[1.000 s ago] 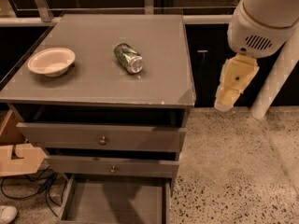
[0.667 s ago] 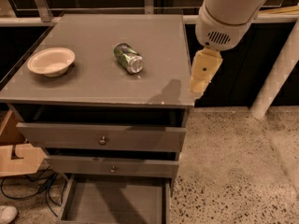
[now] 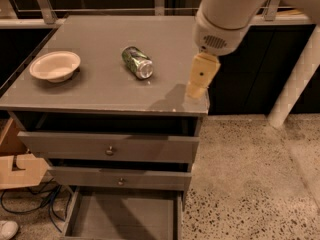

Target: Place green can into bottom drawer

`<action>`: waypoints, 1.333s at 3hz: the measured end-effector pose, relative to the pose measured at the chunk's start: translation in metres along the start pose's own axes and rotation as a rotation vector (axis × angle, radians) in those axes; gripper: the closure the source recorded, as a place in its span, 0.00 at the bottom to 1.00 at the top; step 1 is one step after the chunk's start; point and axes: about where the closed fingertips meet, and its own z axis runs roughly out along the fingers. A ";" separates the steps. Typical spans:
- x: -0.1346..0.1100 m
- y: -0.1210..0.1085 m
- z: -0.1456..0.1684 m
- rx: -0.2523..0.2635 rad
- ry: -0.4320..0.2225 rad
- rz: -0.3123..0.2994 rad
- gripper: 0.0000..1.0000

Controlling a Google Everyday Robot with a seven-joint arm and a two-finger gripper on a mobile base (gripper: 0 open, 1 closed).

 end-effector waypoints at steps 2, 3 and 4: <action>-0.051 -0.010 0.022 0.021 -0.029 0.061 0.00; -0.071 -0.008 0.027 0.017 -0.062 0.088 0.00; -0.128 -0.018 0.034 0.015 -0.106 0.136 0.00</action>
Offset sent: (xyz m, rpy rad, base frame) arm 0.0574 0.0661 -0.0146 0.0630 -0.0266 -0.0615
